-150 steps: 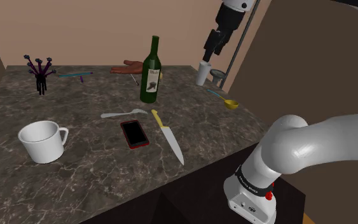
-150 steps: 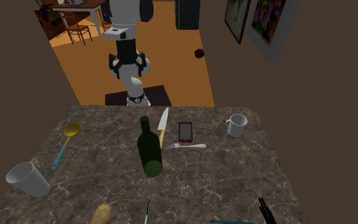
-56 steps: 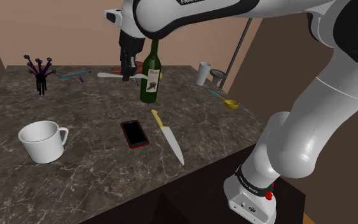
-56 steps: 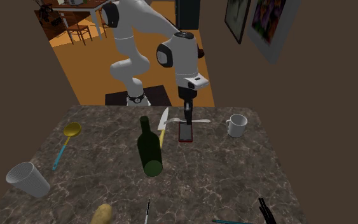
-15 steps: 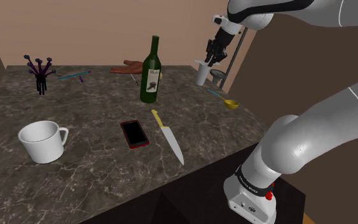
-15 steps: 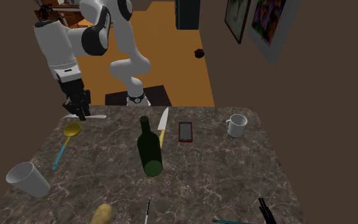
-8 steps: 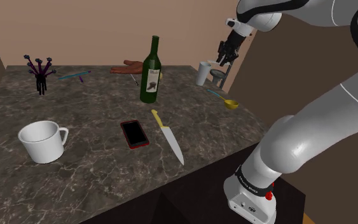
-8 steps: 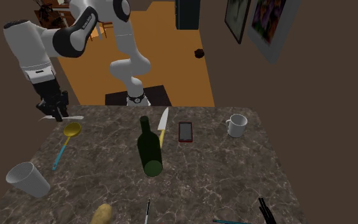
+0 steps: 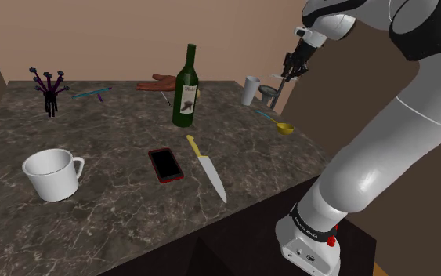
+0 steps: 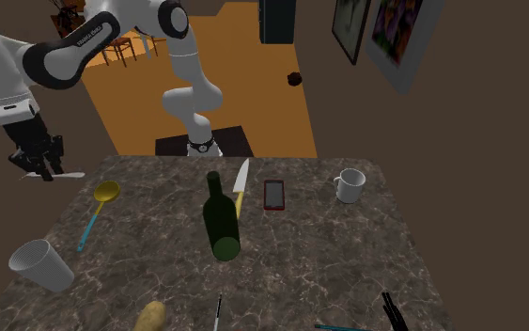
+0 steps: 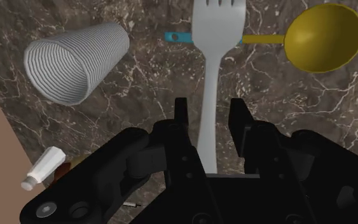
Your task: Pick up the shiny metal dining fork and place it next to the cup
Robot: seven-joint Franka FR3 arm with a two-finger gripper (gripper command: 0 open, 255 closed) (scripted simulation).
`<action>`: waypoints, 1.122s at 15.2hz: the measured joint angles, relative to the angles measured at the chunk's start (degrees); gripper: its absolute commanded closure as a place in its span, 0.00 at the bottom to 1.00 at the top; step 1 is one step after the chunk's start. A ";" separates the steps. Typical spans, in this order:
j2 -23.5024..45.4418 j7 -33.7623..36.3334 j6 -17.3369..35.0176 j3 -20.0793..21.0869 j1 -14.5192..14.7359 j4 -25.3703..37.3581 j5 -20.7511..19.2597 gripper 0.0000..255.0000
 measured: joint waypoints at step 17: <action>12.91 -14.41 3.48 -4.72 -4.27 2.72 12.14 1.00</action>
